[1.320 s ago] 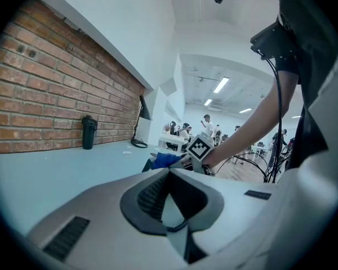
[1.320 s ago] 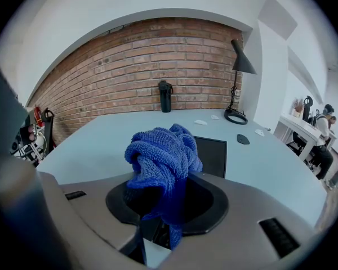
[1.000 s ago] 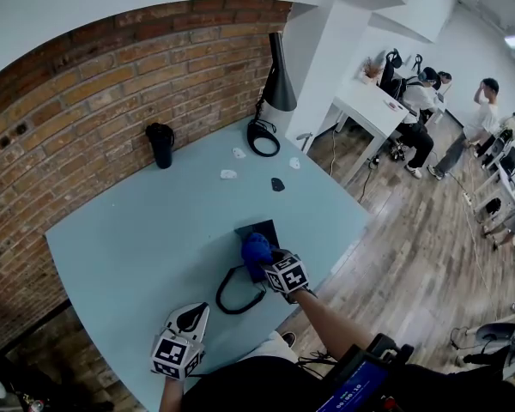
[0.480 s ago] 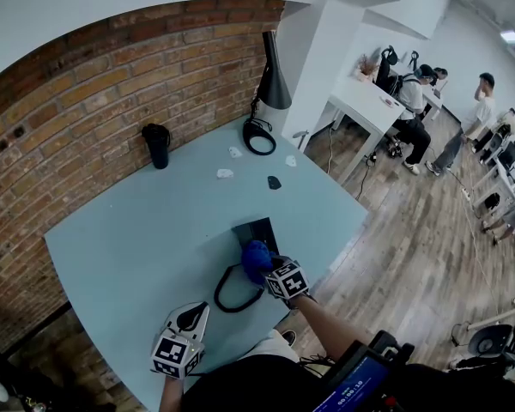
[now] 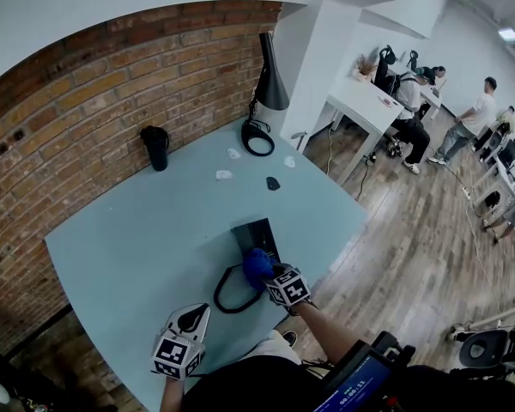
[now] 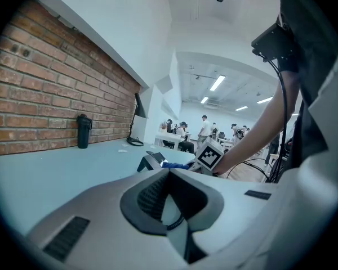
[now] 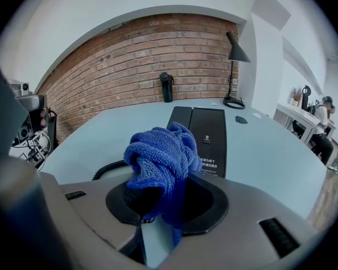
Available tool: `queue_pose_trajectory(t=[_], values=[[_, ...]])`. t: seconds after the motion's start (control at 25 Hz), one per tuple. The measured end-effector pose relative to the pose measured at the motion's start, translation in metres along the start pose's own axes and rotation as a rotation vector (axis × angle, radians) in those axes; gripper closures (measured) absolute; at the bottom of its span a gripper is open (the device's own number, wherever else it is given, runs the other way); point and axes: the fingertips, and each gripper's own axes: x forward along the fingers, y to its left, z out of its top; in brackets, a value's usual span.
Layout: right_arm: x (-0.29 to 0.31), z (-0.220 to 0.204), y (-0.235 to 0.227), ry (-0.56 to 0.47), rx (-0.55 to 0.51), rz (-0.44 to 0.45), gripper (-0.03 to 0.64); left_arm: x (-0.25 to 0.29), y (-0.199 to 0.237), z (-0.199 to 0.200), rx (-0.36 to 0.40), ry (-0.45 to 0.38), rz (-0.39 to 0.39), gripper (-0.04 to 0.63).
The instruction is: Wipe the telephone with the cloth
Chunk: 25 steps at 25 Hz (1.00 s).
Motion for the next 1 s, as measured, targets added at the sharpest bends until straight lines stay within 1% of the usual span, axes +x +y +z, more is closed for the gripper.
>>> queue_pose_trajectory(t=[0.16,0.28,0.4,0.48,0.52,0.56,0.68,0.72,0.8,0.84,0.88,0.92,0.96,1.0], values=[[-0.003,-0.008,0.002,0.002,0.010,-0.003,0.476,0.000,0.000,-0.001,0.003,0.001,-0.001,0.580],[-0.005,-0.013,0.004,0.013,-0.002,0.002,0.476,-0.001,0.001,0.000,0.001,0.002,0.004,0.580],[-0.006,-0.017,0.006,0.031,-0.014,0.004,0.476,-0.001,0.002,-0.001,-0.001,0.004,0.008,0.581],[-0.008,-0.021,0.008,0.059,-0.001,0.017,0.476,-0.002,0.001,-0.003,-0.003,0.009,0.009,0.580],[-0.010,-0.025,0.010,0.088,0.005,0.042,0.476,-0.002,0.001,-0.003,-0.004,0.011,0.010,0.580],[-0.013,-0.029,0.014,0.130,0.002,0.088,0.476,-0.003,0.001,-0.002,-0.005,0.009,0.013,0.580],[-0.028,-0.042,0.026,0.312,-0.083,0.287,0.476,-0.006,0.009,0.001,-0.017,-0.004,0.034,0.580],[-0.034,-0.045,0.027,0.379,-0.116,0.341,0.476,-0.006,0.011,0.002,-0.019,-0.005,0.039,0.580],[-0.044,-0.042,0.023,0.478,-0.159,0.402,0.474,-0.007,0.013,0.002,-0.021,-0.001,0.041,0.580],[-0.046,-0.034,0.018,0.498,-0.169,0.409,0.474,-0.007,0.013,0.001,-0.024,0.003,0.042,0.581],[-0.045,-0.021,0.011,0.491,-0.172,0.398,0.474,-0.007,0.014,0.000,-0.027,0.007,0.044,0.581],[-0.042,-0.002,0.002,0.451,-0.169,0.370,0.475,-0.007,0.014,-0.002,-0.030,0.012,0.047,0.580],[-0.038,0.021,-0.007,0.380,-0.162,0.327,0.474,-0.007,0.015,-0.003,-0.032,0.016,0.051,0.580],[-0.033,0.048,-0.018,0.287,-0.148,0.272,0.474,-0.007,0.016,-0.004,-0.033,0.018,0.055,0.580]])
